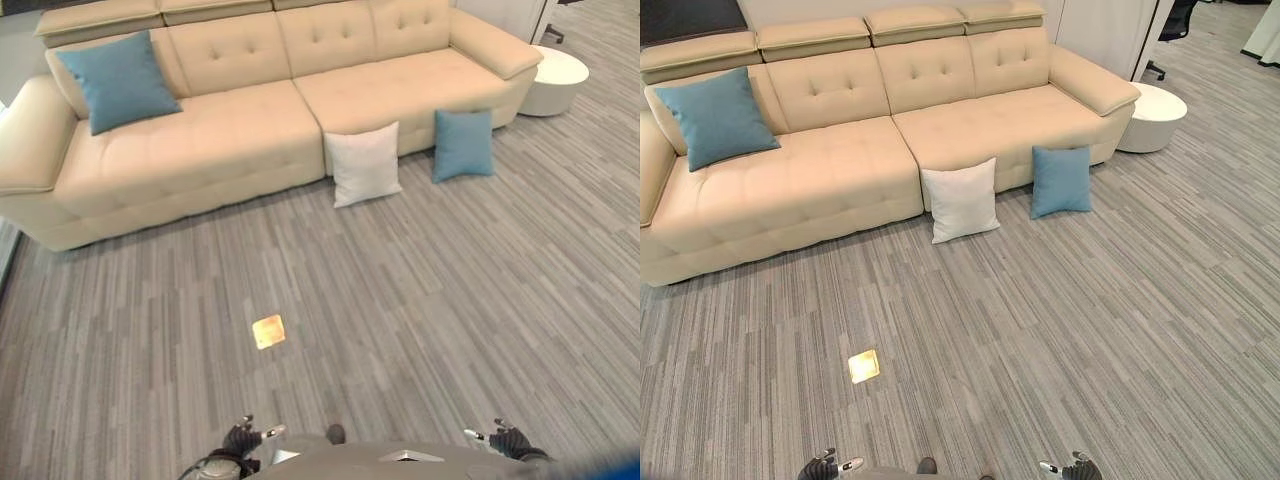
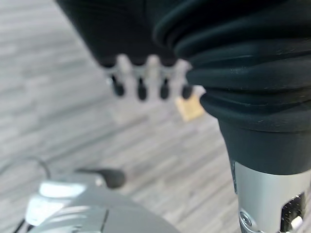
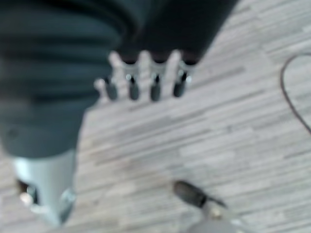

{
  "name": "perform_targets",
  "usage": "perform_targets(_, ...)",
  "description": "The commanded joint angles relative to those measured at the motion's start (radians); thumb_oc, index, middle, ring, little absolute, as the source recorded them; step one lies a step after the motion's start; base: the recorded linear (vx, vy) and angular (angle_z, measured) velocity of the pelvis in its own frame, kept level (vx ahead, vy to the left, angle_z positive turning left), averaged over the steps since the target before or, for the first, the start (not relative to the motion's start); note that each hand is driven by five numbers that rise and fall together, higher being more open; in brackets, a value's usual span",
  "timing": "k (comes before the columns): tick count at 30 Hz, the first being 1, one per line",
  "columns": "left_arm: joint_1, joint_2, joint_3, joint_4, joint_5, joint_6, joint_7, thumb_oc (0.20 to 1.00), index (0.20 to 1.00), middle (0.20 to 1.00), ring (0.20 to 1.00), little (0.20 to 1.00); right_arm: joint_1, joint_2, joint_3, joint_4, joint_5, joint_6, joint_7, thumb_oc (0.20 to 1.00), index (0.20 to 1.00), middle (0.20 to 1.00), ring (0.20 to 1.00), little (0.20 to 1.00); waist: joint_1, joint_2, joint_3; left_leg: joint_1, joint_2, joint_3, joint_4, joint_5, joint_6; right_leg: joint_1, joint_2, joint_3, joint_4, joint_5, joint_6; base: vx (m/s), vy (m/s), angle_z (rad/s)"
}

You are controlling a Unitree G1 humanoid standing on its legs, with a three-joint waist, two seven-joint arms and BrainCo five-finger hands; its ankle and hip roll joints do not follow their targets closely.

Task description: Pick up all the scattered cushions and arrange them neatly on the sofa.

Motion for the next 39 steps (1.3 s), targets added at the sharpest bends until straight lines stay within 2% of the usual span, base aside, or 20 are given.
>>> perform_targets(1, -0.068, -0.008, 0.041, 0.047, 0.007, -0.018, -0.003, 1.000, 1.000, 1.000, 1.000, 1.000, -0.026, -0.010, 0.025, -0.013, 0.013, -0.003, 0.002, 1.000, 1.000, 1.000, 1.000, 1.000, 0.008, -0.042, -0.007, -0.009, 0.010, -0.093, -0.019, 0.007, -0.071, -0.008, -0.090, -0.035, 0.009, 0.076, 0.117, 0.00, 0.000, 0.00)
perform_targets(12, -0.080, -0.021, 0.022, 0.034, -0.005, -0.020, 0.000, 1.000, 1.000, 1.000, 1.000, 1.000, -0.039, 0.003, 0.042, -0.020, 0.016, -0.002, 0.006, 1.000, 1.000, 1.000, 1.000, 1.000, 0.013, -0.051, -0.002, 0.008, 0.009, -0.085, -0.016, -0.008, -0.061, -0.001, -0.093, -0.014, 0.009, 0.074, 0.118, 0.01, 0.004, 0.00)
perform_targets(18, -0.097, -0.019, 0.000, 0.030, -0.001, -0.020, 0.000, 1.000, 1.000, 1.000, 1.000, 1.000, -0.065, 0.006, 0.051, -0.038, 0.030, -0.007, 0.005, 1.000, 1.000, 1.000, 1.000, 1.000, 0.025, -0.068, 0.026, -0.052, -0.020, -0.084, 0.127, -0.067, -0.047, -0.015, -0.112, 0.003, 0.039, 0.076, 0.113, -0.01, 0.018, 0.00)
perform_targets(23, -0.099, -0.013, -0.004, 0.030, -0.003, -0.021, 0.000, 1.000, 1.000, 1.000, 1.000, 1.000, -0.089, 0.011, 0.063, -0.053, 0.032, -0.009, 0.006, 1.000, 1.000, 1.000, 1.000, 1.000, 0.046, -0.078, 0.037, -0.073, -0.032, -0.088, 0.158, -0.088, -0.031, -0.040, -0.120, 0.031, 0.060, 0.082, 0.120, 0.01, 0.067, -0.15)
perform_targets(25, -0.097, -0.013, -0.004, 0.031, -0.001, -0.019, 0.000, 1.000, 1.000, 1.000, 1.000, 1.000, -0.092, 0.012, 0.064, -0.056, 0.030, -0.008, 0.009, 1.000, 1.000, 1.000, 1.000, 1.000, 0.052, -0.078, 0.039, -0.075, -0.035, -0.087, 0.160, -0.093, -0.025, -0.053, -0.126, 0.035, 0.085, 0.076, 0.126, 0.00, 0.081, -0.14)
perform_targets(26, -0.100, -0.004, -0.002, 0.031, -0.001, -0.017, -0.001, 1.000, 1.000, 1.000, 1.000, 1.000, -0.103, 0.010, 0.073, -0.067, 0.023, -0.007, 0.012, 1.000, 1.000, 1.000, 1.000, 1.000, 0.056, -0.077, 0.057, -0.076, -0.038, -0.087, 0.161, -0.098, -0.006, -0.124, -0.135, 0.051, 0.209, 0.074, 0.134, -0.02, 0.089, -0.10)
perform_targets(27, -0.100, -0.004, -0.002, 0.031, -0.001, -0.017, -0.001, 1.000, 1.000, 1.000, 1.000, 1.000, -0.103, 0.010, 0.073, -0.067, 0.023, -0.007, 0.012, 1.000, 1.000, 1.000, 1.000, 1.000, 0.056, -0.077, 0.057, -0.077, -0.038, -0.086, 0.161, -0.098, -0.006, -0.126, -0.135, 0.052, 0.211, 0.073, 0.134, 0.01, 0.130, -0.30)
perform_targets(28, -0.104, 0.003, -0.003, 0.024, -0.007, -0.016, -0.001, 1.000, 1.000, 1.000, 1.000, 1.000, -0.108, 0.005, 0.078, -0.070, 0.021, -0.006, 0.015, 1.000, 1.000, 1.000, 1.000, 1.000, 0.050, -0.076, 0.076, -0.074, -0.038, -0.100, 0.165, -0.100, 0.007, -0.174, -0.132, 0.065, 0.320, 0.095, 0.137, 0.02, 0.043, -0.41)
perform_targets(30, -0.108, 0.007, -0.006, 0.023, -0.004, -0.014, -0.002, 1.000, 1.000, 1.000, 1.000, 1.000, -0.107, 0.006, 0.078, -0.076, 0.025, -0.006, 0.015, 1.000, 1.000, 1.000, 1.000, 1.000, 0.044, -0.076, 0.081, -0.072, -0.036, -0.110, 0.167, -0.103, 0.008, -0.196, -0.124, 0.074, 0.355, 0.094, 0.136, 0.10, 0.020, -0.24)
perform_targets(32, -0.112, 0.018, -0.006, 0.019, -0.005, -0.017, 0.002, 1.000, 1.000, 1.000, 1.000, 1.000, -0.107, 0.006, 0.102, -0.102, 0.023, -0.013, 0.026, 1.000, 1.000, 1.000, 1.000, 1.000, 0.037, -0.088, 0.085, -0.022, -0.025, -0.121, 0.135, -0.111, 0.002, -0.249, -0.098, 0.037, 0.266, 0.099, 0.117, 0.32, -0.112, 0.06)
perform_targets(33, -0.114, 0.022, -0.003, 0.015, -0.007, -0.020, 0.003, 1.000, 1.000, 1.000, 1.000, 1.000, -0.107, 0.010, 0.114, -0.112, 0.017, -0.017, 0.027, 1.000, 1.000, 1.000, 1.000, 1.000, 0.038, -0.096, 0.087, -0.003, -0.022, -0.123, 0.122, -0.112, -0.001, -0.274, -0.091, 0.003, 0.218, 0.119, 0.117, 0.35, -0.180, -0.02)
perform_targets(35, -0.116, 0.026, -0.001, 0.013, -0.014, -0.017, 0.006, 1.000, 1.000, 1.000, 1.000, 1.000, -0.107, 0.013, 0.120, -0.115, 0.019, -0.012, 0.023, 1.000, 1.000, 1.000, 1.000, 1.000, 0.024, -0.092, 0.089, 0.027, -0.004, -0.148, 0.116, -0.109, -0.015, -0.282, -0.078, -0.006, 0.197, 0.128, 0.121, 0.30, -0.111, -0.04)
perform_targets(37, -0.117, 0.021, -0.009, 0.016, -0.016, -0.022, 0.008, 1.000, 1.000, 1.000, 1.000, 1.000, -0.100, 0.019, 0.118, -0.113, 0.033, -0.015, 0.023, 1.000, 1.000, 1.000, 1.000, 1.000, 0.009, -0.090, 0.077, 0.037, 0.017, -0.175, 0.134, -0.087, -0.043, -0.245, -0.057, 0.035, 0.184, 0.098, 0.105, 0.31, -0.123, 0.34)
perform_targets(39, -0.124, 0.012, -0.025, 0.017, -0.004, -0.021, 0.011, 1.000, 1.000, 1.000, 1.000, 1.000, -0.090, 0.019, 0.117, -0.107, 0.027, -0.016, 0.020, 1.000, 1.000, 1.000, 1.000, 1.000, -0.002, -0.085, 0.066, 0.026, 0.050, -0.165, 0.176, -0.042, -0.084, -0.219, -0.046, 0.004, 0.178, 0.082, 0.090, 0.25, -0.132, 0.92)
